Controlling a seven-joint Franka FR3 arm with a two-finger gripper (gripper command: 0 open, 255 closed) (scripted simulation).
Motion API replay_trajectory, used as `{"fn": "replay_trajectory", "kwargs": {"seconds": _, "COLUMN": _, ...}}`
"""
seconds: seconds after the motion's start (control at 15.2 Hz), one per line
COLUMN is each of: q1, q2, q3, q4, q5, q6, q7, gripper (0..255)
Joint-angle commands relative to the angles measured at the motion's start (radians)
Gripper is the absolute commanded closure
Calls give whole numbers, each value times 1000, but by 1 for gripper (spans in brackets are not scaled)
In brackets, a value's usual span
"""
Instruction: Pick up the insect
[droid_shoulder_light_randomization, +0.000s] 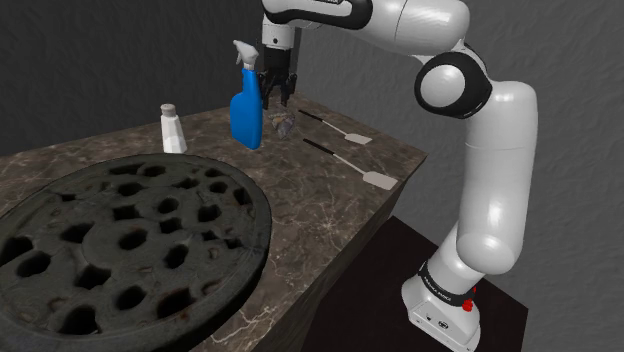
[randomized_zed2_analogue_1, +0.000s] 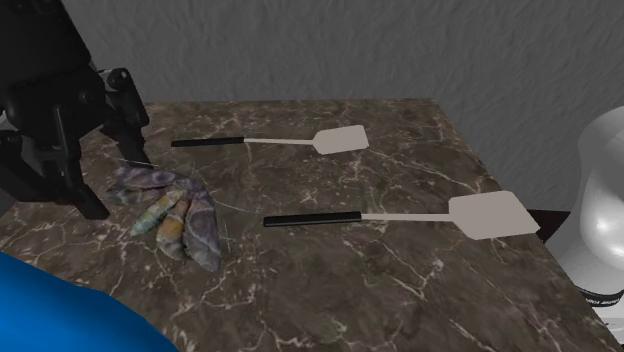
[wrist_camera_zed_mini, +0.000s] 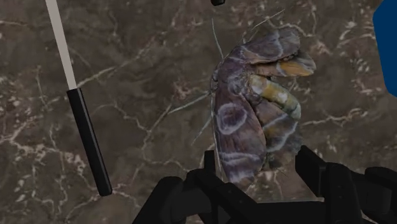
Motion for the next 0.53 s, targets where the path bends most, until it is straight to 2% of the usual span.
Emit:
{"fn": "replay_trajectory", "kwargs": {"seconds": 0.0, "q1": 0, "q2": 5, "q3": 0, "q4": 36, "q5": 0, "q6": -31, "q7": 2, "gripper": 255}}
{"fn": "replay_trajectory", "kwargs": {"seconds": 0.33, "q1": 3, "q2": 38, "q3": 1, "q4": 157, "q5": -2, "q6": -119, "q7": 8, "gripper": 255}}
{"fn": "replay_trajectory", "kwargs": {"seconds": 0.46, "q1": 3, "q2": 40, "q3": 1, "q4": 161, "q5": -2, "q6": -121, "q7": 8, "gripper": 255}}
